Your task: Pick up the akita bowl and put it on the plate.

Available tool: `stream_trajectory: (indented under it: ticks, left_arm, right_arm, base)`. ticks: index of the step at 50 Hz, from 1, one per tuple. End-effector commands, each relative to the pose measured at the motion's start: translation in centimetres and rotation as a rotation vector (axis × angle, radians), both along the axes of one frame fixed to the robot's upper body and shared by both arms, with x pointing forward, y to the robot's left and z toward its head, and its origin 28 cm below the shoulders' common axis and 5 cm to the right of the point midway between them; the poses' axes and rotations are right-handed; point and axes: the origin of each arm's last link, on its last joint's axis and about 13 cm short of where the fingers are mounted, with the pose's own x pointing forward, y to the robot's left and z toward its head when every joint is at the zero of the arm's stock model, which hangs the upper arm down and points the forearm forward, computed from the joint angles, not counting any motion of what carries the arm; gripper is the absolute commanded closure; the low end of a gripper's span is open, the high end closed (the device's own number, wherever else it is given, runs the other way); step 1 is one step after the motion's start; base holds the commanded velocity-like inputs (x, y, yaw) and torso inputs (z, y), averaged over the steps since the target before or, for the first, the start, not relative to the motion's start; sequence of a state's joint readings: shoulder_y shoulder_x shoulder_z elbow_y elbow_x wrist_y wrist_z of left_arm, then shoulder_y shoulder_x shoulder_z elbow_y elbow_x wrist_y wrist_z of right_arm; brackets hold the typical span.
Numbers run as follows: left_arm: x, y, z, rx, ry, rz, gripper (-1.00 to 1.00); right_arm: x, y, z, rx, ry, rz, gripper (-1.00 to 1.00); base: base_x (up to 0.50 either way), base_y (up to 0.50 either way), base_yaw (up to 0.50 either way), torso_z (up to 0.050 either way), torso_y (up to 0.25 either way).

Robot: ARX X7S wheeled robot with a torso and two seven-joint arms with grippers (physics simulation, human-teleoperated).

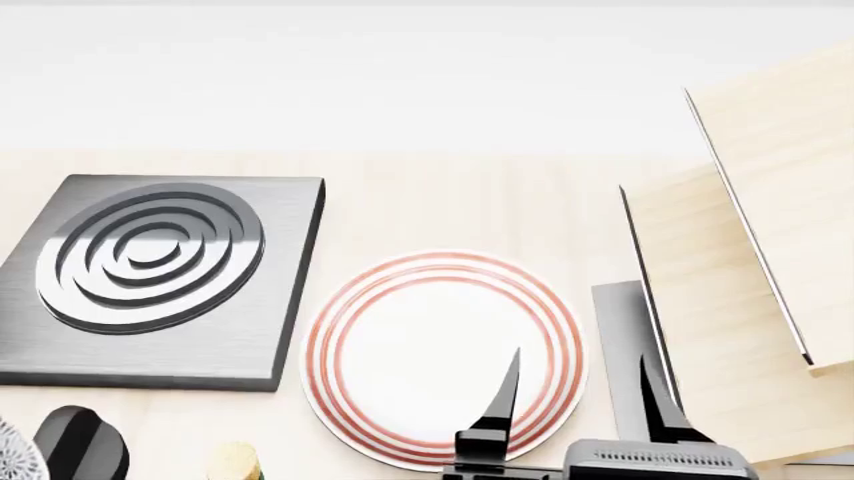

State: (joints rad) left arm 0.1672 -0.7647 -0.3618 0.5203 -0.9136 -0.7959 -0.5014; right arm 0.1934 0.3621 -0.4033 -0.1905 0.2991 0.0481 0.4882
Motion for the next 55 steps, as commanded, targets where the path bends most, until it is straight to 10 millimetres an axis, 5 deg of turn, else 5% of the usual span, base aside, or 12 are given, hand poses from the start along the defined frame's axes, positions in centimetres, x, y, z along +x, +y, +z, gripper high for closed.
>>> stream_trajectory:
  ticks: [1, 55]
  left_arm:
    - [0.8, 0.1, 2.1, 0.023, -0.134, -0.001, 1.00]
    - [5.6, -2.6, 10.7, 0.047, -0.437, -0.113, 1.00]
  right_arm:
    - [0.0, 0.0, 0.0, 0.001, -0.001, -0.003, -1.00]
    - [0.1, -0.2, -0.2, 0.000, 0.002, -0.012, -1.00]
  base:
    - [0.00, 0.00, 0.00, 0.000, 0.000]
    - [0.00, 0.00, 0.00, 0.000, 0.000]
